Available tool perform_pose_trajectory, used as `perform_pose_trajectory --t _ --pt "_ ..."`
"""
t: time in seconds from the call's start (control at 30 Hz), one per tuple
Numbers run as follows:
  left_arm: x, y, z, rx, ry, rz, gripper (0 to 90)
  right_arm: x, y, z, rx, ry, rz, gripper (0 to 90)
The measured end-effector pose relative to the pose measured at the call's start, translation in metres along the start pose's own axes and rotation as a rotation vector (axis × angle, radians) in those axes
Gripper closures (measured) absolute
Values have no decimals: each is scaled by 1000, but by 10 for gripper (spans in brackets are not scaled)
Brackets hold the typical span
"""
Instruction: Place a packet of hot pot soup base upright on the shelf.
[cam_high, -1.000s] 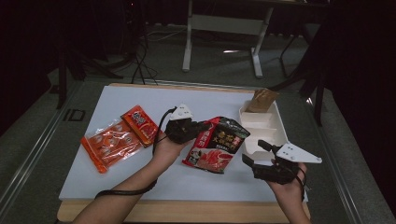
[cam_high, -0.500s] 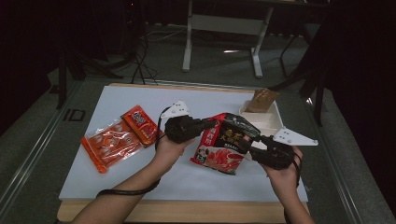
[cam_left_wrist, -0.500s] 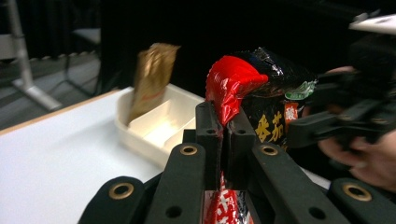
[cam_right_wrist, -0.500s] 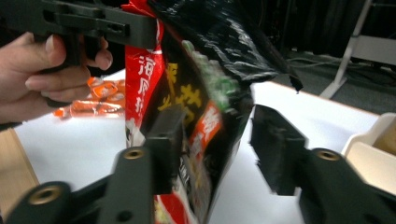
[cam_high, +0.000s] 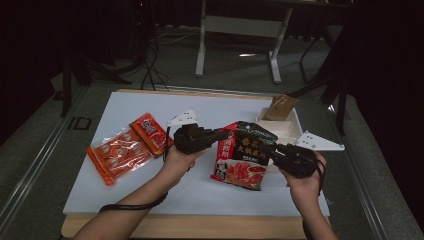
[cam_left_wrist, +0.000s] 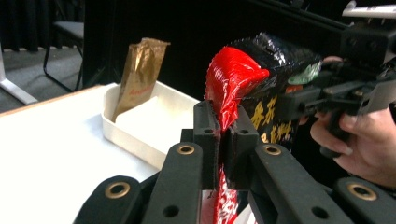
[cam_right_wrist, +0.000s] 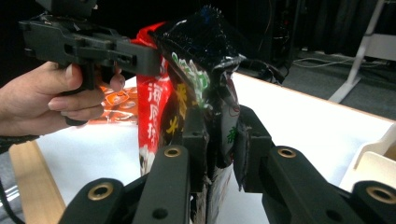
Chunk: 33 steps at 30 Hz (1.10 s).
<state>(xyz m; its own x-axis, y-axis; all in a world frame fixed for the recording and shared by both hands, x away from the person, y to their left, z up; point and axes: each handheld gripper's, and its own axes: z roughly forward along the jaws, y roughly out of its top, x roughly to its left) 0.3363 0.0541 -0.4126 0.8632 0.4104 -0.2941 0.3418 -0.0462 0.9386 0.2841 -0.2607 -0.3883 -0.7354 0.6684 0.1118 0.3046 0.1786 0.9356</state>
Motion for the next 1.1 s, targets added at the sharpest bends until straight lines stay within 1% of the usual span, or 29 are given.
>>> perform_pose_trajectory --t 0.03,0.1,0.13,0.17,0.23,0.3,0.33,0.4,0.43,0.47,0.53,0.57,0.6,0.67,0.7,0.77,0.8,0.83,0.87,0.9,0.93,0.97,1.0,1.03,1.1 --pt "1 -1 -1 4 -4 1 833 1 1 0 6 -4 -7 773" --pt "2 -2 -1 8 -9 -6 800 2 3 -1 0 -13 -12 779" --pt "2 -2 -1 10 -9 -11 786 2 5 -1 4 -16 -22 780" --pt "2 -2 -1 7 -16 -9 768 2 7 -1 1 -20 -29 784" --pt "1 -2 -2 7 -6 9 747 3 10 -2 -1 -26 -39 787" --pt "1 -1 -4 3 -14 0 637 4 13 -3 -2 -32 -51 790" --pt "0 0 -4 8 -1 6 594 4 15 -3 -3 -36 -59 789" --pt "1 0 -8 0 -16 -4 471 3 17 -5 -12 -33 -56 789" --pt "0 0 -9 1 -12 -8 429 2 18 -6 -16 -33 -56 789" --pt "0 -1 -11 -4 -17 -7 382 2 20 -8 -21 -31 -52 789" --pt "0 -1 -15 -5 3 1 277 0 22 -10 -31 -32 -48 789" --pt "0 -2 -17 -6 -3 4 215 0 24 -11 -31 -34 -54 789" --pt "0 -2 -18 -2 5 6 152 -1 25 -12 -33 -41 -61 789" --pt "0 -4 -22 5 16 11 141 -3 28 -13 -36 -48 -62 789" --pt "0 -5 -24 7 31 8 135 -4 30 -14 -39 -53 -65 789" --pt "0 -9 -29 11 34 3 61 -7 33 -16 -44 -62 -63 789" --pt "0 -11 -32 23 44 2 23 -10 34 -17 -49 -66 -61 789" --pt "0 -13 -36 22 55 1 12 -12 36 -18 -52 -69 -53 789" --pt "0 -15 -40 32 63 -2 12 -15 38 -19 -56 -73 -48 789" --pt "0 -17 -43 49 85 4 11 -17 39 -20 -59 -79 -44 789" --pt "0 -19 -47 59 95 3 11 -20 41 -21 -63 -83 -40 789" --pt "1 -22 -51 71 92 -6 12 -22 43 -22 -66 -89 -35 789" --pt "1 -24 -55 82 101 -8 11 -24 45 -23 -69 -98 -36 789" --pt "1 -27 -59 82 111 0 12 -26 46 -23 -70 -101 -35 789" --pt "1 -33 -66 97 115 7 12 -30 49 -24 -74 -114 -38 789"
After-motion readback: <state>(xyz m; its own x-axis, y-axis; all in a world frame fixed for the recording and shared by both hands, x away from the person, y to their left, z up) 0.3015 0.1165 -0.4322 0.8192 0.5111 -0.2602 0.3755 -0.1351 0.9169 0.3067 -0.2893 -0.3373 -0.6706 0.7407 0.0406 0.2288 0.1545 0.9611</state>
